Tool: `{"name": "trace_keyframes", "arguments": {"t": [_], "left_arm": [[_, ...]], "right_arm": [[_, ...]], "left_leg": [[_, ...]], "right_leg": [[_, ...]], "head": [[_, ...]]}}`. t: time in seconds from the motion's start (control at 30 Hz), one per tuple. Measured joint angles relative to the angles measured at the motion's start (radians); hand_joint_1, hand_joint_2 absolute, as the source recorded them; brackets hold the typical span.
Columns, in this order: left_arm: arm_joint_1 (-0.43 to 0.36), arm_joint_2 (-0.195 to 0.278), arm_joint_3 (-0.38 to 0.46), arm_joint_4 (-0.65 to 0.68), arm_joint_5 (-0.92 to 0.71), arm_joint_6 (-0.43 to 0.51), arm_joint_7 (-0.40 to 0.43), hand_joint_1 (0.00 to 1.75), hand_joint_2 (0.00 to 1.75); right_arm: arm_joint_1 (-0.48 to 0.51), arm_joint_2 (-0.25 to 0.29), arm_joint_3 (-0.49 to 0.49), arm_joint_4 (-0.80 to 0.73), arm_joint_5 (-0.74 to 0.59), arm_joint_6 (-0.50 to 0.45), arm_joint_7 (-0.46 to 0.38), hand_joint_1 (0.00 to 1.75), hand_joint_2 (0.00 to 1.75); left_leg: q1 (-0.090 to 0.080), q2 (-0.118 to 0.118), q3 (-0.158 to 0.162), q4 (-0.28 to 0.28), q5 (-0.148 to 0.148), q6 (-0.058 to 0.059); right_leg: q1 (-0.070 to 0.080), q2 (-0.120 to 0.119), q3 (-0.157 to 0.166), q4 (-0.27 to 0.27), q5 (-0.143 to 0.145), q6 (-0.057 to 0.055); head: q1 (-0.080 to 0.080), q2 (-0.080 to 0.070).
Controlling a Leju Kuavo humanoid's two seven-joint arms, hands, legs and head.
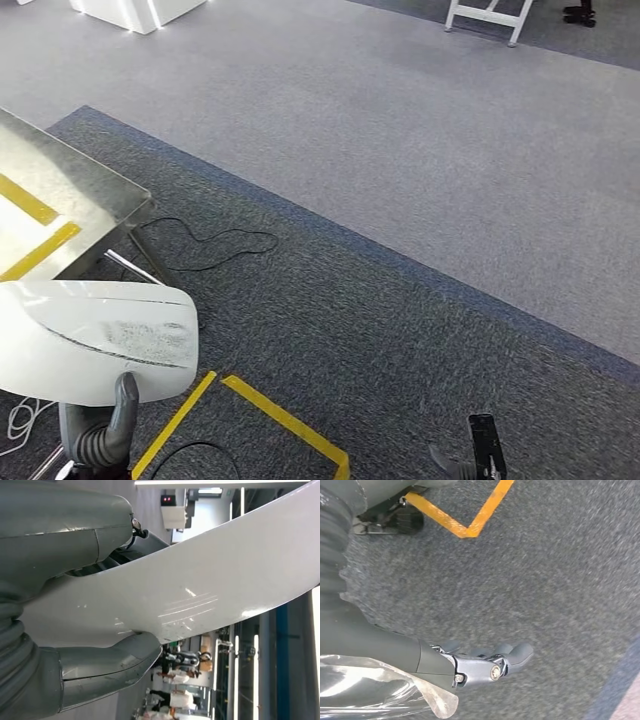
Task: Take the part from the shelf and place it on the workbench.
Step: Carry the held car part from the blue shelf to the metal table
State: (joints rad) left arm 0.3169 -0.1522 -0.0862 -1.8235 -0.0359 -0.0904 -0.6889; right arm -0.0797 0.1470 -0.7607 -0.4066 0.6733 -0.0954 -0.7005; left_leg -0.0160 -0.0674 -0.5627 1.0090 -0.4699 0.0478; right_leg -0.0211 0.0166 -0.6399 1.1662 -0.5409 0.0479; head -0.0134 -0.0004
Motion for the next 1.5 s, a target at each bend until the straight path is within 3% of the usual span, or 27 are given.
{"name": "trace_keyframes", "arguments": {"t": [0.07, 0.1, 0.17, 0.2, 0.27, 0.33, 0.4, 0.43, 0.5, 0.53, 0.57, 0.63, 0.7, 0.77, 0.83, 0.9, 0.93, 1.0, 1.07, 1.13, 1.2, 1.23, 1.3, 1.37, 1.4, 1.43, 1.5], "left_arm": [[-0.001, 0.001, -0.001, 0.0, 0.0, 0.0, 0.0, 1.75, 1.75], [-0.001, 0.001, -0.001, -0.001, 0.0, 0.001, 0.0, 1.75, 1.75], [0.0, 0.002, -0.002, -0.001, -0.002, 0.004, 0.0, 1.75, 1.75], [0.002, 0.002, -0.002, -0.001, -0.002, 0.006, 0.0, 1.75, 1.75], [0.001, 0.003, -0.002, -0.002, -0.004, 0.009, 0.0, 1.75, 1.75], [-0.001, 0.004, -0.003, -0.002, -0.005, 0.012, 0.0, 1.75, 1.75], [-0.001, 0.006, -0.004, -0.002, -0.005, 0.016, 0.0, 1.75, 1.75], [-0.001, 0.006, -0.005, -0.002, -0.006, 0.017, 0.0, 1.75, 1.75], [-0.001, 0.008, -0.007, -0.002, -0.006, 0.02, 0.0, 1.75, 1.75], [-0.001, 0.008, -0.008, -0.002, -0.006, 0.022, 0.0, 1.75, 1.75], [-0.002, 0.008, -0.009, -0.002, -0.006, 0.025, 0.0, 1.75, 1.75], [-0.003, 0.009, -0.012, -0.004, -0.007, 0.028, 0.0, 1.75, 1.75], [-0.001, 0.01, -0.014, -0.006, -0.007, 0.03, 0.0, 1.75, 1.75], [-0.001, 0.011, -0.016, -0.009, -0.006, 0.031, 0.0, 1.75, 1.75], [-0.005, 0.011, -0.018, -0.011, -0.006, 0.033, 0.0, 1.75, 1.75], [-0.005, 0.011, -0.02, -0.011, -0.007, 0.037, 0.0, 1.75, 1.75], [-0.005, 0.011, -0.02, -0.011, -0.008, 0.04, 0.0, 1.75, 1.75], [-0.004, 0.013, -0.021, -0.011, -0.009, 0.046, 0.0, 1.75, 1.75], [-0.005, 0.014, -0.023, -0.011, -0.01, 0.05, 0.0, 1.75, 1.75], [-0.006, 0.014, -0.025, -0.012, -0.011, 0.052, 0.0, 1.75, 1.75], [-0.005, 0.015, -0.025, -0.012, -0.012, 0.052, 0.0, 1.75, 1.75], [-0.004, 0.016, -0.025, -0.012, -0.013, 0.053, 0.0, 1.75, 1.75], [-0.005, 0.017, -0.025, -0.013, -0.014, 0.053, 0.0, 1.75, 1.75], [-0.007, 0.017, -0.025, -0.014, -0.015, 0.056, 0.0, 1.75, 1.75], [-0.007, 0.017, -0.025, -0.014, -0.015, 0.058, 0.0, 1.75, 1.75], [-0.007, 0.017, -0.026, -0.014, -0.015, 0.061, 0.0, 1.75, 1.75], [-0.006, 0.019, -0.026, -0.014, -0.015, 0.066, 0.0, 1.75, 1.75]], "right_arm": [[-0.001, -0.001, 0.0, 0.002, 0.0, 0.0, 0.0, 0.0, 1.75], [-0.001, -0.001, 0.0, 0.003, 0.0, 0.001, 0.0, 0.0, 1.75], [0.0, -0.001, 0.0, 0.005, -0.001, 0.001, 0.0, 0.0, 1.75], [-0.001, -0.001, 0.001, 0.005, -0.001, 0.001, 0.0, 0.0, 1.75], [-0.003, -0.001, 0.001, 0.006, -0.002, 0.001, 0.0, 0.0, 1.75], [-0.002, -0.002, 0.001, 0.006, -0.003, 0.001, -0.001, 0.0, 1.75], [0.001, -0.002, 0.0, 0.006, -0.003, 0.0, -0.001, 0.0, 1.75], [0.001, -0.002, 0.0, 0.006, -0.003, 0.0, -0.001, 0.0, 1.75], [-0.001, -0.002, 0.0, 0.006, -0.003, 0.0, -0.001, 0.0, 1.75], [-0.002, -0.002, 0.0, 0.006, -0.003, 0.0, -0.001, 0.0, 1.75], [-0.002, -0.002, 0.0, 0.006, -0.003, 0.0, -0.001, 0.0, 1.75], [-0.002, -0.002, 0.0, 0.006, -0.004, 0.0, -0.001, 0.0, 1.75], [-0.005, -0.002, 0.002, 0.006, -0.004, 0.0, -0.001, 0.0, 1.75], [-0.01, -0.002, 0.004, 0.006, -0.005, 0.0, -0.001, 0.0, 1.75], [-0.011, -0.002, 0.005, 0.007, -0.005, 0.0, -0.001, 0.0, 1.75], [-0.004, -0.002, 0.005, 0.008, -0.006, 0.0, 0.0, 0.0, 1.75], [-0.002, -0.002, 0.005, 0.008, -0.007, 0.0, 0.0, 0.0, 1.75], [-0.002, -0.002, 0.005, 0.008, -0.007, 0.0, 0.0, 0.0, 1.75], [-0.004, -0.002, 0.005, 0.008, -0.007, 0.0, -0.001, 0.0, 1.75], [-0.004, -0.002, 0.005, 0.009, -0.008, 0.0, 0.0, 0.0, 1.75], [-0.004, -0.001, 0.006, 0.009, -0.008, 0.0, 0.0, 0.0, 1.75], [-0.005, -0.001, 0.007, 0.009, -0.008, 0.0, 0.0, 0.0, 1.75], [-0.006, 0.0, 0.009, 0.009, -0.009, 0.0, -0.001, 0.0, 1.75], [-0.003, -0.002, 0.01, 0.009, -0.01, 0.0, -0.001, 0.0, 1.75], [-0.001, -0.002, 0.01, 0.009, -0.011, 0.0, -0.001, 0.0, 1.75], [0.0, -0.002, 0.01, 0.009, -0.012, 0.0, -0.001, 0.0, 1.75], [-0.001, -0.002, 0.011, 0.009, -0.013, 0.0, -0.001, 0.0, 1.75]], "left_leg": [[0.001, -0.022, -0.004, 0.013, -0.01, -0.011], [0.001, -0.032, -0.008, 0.018, -0.012, -0.016], [0.003, -0.052, -0.015, 0.02, -0.012, -0.022], [0.003, -0.048, -0.017, 0.024, -0.014, -0.026], [0.003, -0.004, -0.037, 0.071, -0.042, -0.036], [0.007, 0.045, -0.096, 0.191, -0.097, -0.047], [0.012, 0.055, -0.154, 0.297, -0.126, -0.051], [0.014, 0.056, -0.161, 0.303, -0.114, -0.051], [0.012, 0.07, -0.122, 0.208, -0.042, -0.044], [0.007, 0.095, -0.091, 0.143, -0.011, -0.038], [0.001, 0.119, -0.064, 0.085, 0.007, -0.03], [-0.012, 0.146, -0.045, 0.037, 0.006, -0.019], [-0.011, 0.125, -0.041, 0.023, 0.007, -0.012], [-0.002, 0.101, -0.03, 0.009, 0.012, -0.002], [0.003, 0.079, -0.023, 0.003, 0.012, 0.005], [0.003, 0.051, -0.023, 0.004, 0.01, 0.008], [0.003, 0.036, -0.021, 0.004, 0.01, 0.008], [0.005, 0.007, -0.016, 0.006, 0.007, 0.005], [0.005, -0.017, -0.014, 0.013, 0.0, -0.004], [0.006, -0.038, -0.02, 0.017, -0.002, -0.015], [0.009, -0.06, -0.025, 0.015, 0.0, -0.026], [0.009, -0.057, -0.026, 0.018, -0.002, -0.031], [0.009, -0.014, -0.05, 0.074, -0.036, -0.043], [0.013, 0.041, -0.114, 0.205, -0.099, -0.054], [0.016, 0.051, -0.146, 0.266, -0.12, -0.057], [0.018, 0.056, -0.164, 0.299, -0.122, -0.06], [0.02, 0.064, -0.138, 0.239, -0.067, -0.058]], "right_leg": [[-0.006, 0.04, 0.046, -0.106, 0.04, -0.001], [-0.007, 0.053, 0.057, -0.126, 0.04, -0.005], [-0.006, 0.043, 0.064, -0.129, 0.034, -0.019], [-0.007, 0.033, 0.067, -0.13, 0.034, -0.024], [-0.009, 0.012, 0.075, -0.135, 0.031, -0.035], [-0.005, -0.014, 0.083, -0.136, 0.025, -0.044], [-0.003, -0.042, 0.089, -0.136, 0.018, -0.048], [-0.003, -0.055, 0.093, -0.136, 0.015, -0.048], [-0.001, -0.079, 0.105, -0.136, 0.006, -0.046], [0.0, -0.09, 0.11, -0.137, 0.001, -0.042], [0.002, -0.1, 0.115, -0.137, -0.004, -0.037], [0.007, -0.123, 0.121, -0.141, -0.011, -0.027], [0.008, -0.141, 0.13, -0.146, -0.016, -0.017], [0.005, -0.098, 0.12, -0.116, -0.038, -0.009], [0.004, -0.035, 0.064, -0.006, -0.087, -0.006], [0.004, -0.018, -0.014, 0.118, -0.123, -0.002], [0.004, -0.018, -0.036, 0.139, -0.114, -0.001], [0.002, -0.011, -0.022, 0.062, -0.039, -0.001], [-0.005, 0.032, 0.034, -0.075, 0.027, -0.002], [-0.007, 0.066, 0.065, -0.137, 0.039, -0.007], [-0.007, 0.051, 0.072, -0.142, 0.038, -0.018], [-0.008, 0.04, 0.075, -0.145, 0.039, -0.023], [-0.011, 0.014, 0.084, -0.153, 0.039, -0.034], [-0.008, -0.016, 0.091, -0.154, 0.033, -0.041], [-0.007, -0.031, 0.093, -0.154, 0.03, -0.042], [-0.007, -0.045, 0.096, -0.154, 0.027, -0.042], [-0.007, -0.072, 0.107, -0.154, 0.019, -0.039]], "head": [[0.001, 0.0], [0.001, 0.0], [0.0, 0.0], [0.0, 0.0], [-0.005, 0.0], [-0.01, 0.0], [-0.01, 0.0], [-0.01, 0.0], [-0.01, 0.0], [-0.01, 0.0], [-0.011, 0.0], [-0.012, 0.0], [-0.012, 0.0], [-0.008, 0.0], [-0.003, 0.0], [-0.001, 0.0], [-0.001, 0.0], [0.0, 0.0], [-0.001, 0.0], [-0.001, 0.0], [-0.001, 0.0], [-0.001, 0.0], [-0.007, 0.0], [-0.014, 0.0], [-0.014, 0.0], [-0.015, 0.0], [-0.015, 0.0]]}}
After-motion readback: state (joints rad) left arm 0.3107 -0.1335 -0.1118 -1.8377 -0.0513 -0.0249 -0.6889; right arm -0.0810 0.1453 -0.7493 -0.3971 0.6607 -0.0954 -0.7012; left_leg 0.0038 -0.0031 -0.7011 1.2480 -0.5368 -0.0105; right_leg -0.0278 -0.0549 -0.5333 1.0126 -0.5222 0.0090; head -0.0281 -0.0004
